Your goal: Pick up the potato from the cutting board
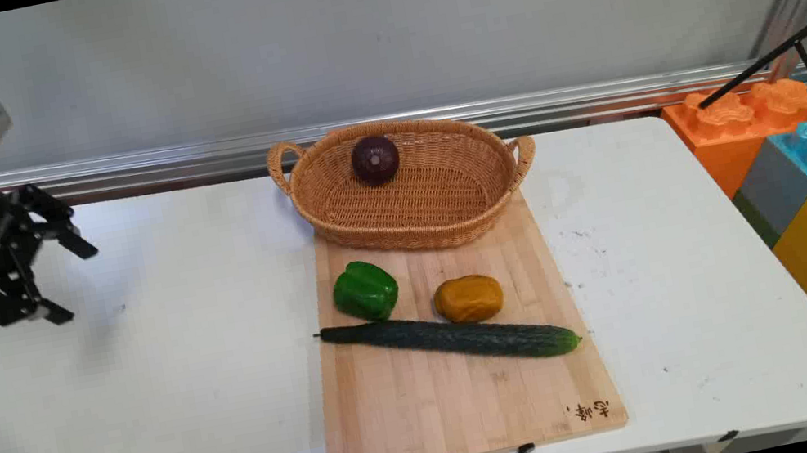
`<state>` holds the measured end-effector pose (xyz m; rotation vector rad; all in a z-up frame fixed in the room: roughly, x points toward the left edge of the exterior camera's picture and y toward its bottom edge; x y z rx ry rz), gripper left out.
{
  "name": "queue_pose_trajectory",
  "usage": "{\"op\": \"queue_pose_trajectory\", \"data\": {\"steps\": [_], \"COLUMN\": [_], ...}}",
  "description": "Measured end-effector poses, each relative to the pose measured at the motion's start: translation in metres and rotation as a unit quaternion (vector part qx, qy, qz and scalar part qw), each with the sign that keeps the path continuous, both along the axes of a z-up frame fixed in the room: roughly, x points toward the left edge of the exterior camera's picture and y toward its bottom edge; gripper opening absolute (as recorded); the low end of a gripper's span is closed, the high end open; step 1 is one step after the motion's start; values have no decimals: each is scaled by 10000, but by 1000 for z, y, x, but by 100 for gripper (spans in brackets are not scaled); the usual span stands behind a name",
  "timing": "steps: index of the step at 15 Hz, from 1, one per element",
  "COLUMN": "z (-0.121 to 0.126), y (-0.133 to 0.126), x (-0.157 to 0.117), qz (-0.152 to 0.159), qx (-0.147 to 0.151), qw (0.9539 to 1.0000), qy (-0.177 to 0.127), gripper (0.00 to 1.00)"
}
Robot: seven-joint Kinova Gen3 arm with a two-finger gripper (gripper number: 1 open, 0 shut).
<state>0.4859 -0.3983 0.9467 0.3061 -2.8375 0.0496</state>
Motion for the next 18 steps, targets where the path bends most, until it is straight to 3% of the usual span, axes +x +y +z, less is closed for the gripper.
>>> {"op": "queue_pose_trajectory", "data": {"steps": [4,8,13,18], "z": [-21,-24,-20,-27], "y": [-4,-12,-31,-54], "x": [-26,-70,-158,-241], "qz": [107,178,259,369], "qx": [178,249,188,186], "qw": [9991,9966,9933,9921], "qy": [367,767,1112,1187], "gripper": [100,100,100,100]}}
